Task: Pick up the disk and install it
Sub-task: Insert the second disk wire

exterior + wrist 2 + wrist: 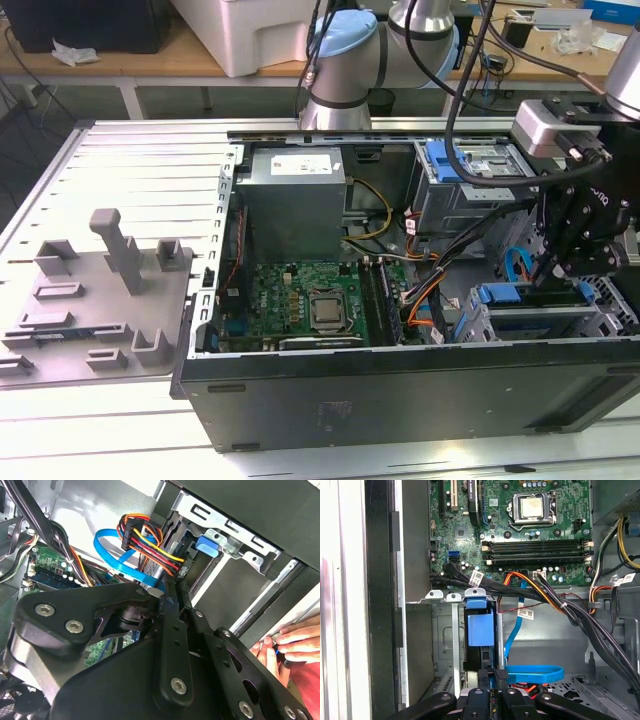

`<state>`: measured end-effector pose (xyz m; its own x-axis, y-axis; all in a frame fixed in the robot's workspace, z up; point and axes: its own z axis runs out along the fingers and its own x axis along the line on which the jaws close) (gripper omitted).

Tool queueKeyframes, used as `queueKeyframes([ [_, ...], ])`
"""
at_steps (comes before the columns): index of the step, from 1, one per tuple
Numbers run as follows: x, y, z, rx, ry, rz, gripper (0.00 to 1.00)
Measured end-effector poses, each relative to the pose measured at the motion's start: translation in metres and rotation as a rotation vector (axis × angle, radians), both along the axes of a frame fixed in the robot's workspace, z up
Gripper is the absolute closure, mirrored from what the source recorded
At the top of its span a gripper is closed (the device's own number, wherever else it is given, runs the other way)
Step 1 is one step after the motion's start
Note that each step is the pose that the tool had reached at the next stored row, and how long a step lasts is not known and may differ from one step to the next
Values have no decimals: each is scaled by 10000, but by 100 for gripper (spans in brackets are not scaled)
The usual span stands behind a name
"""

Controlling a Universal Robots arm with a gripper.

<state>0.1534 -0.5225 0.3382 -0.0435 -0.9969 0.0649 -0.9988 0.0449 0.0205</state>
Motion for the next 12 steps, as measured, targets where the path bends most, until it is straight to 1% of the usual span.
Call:
queueKeyframes([
  [12,0,0,-8,2,0,0,84],
])
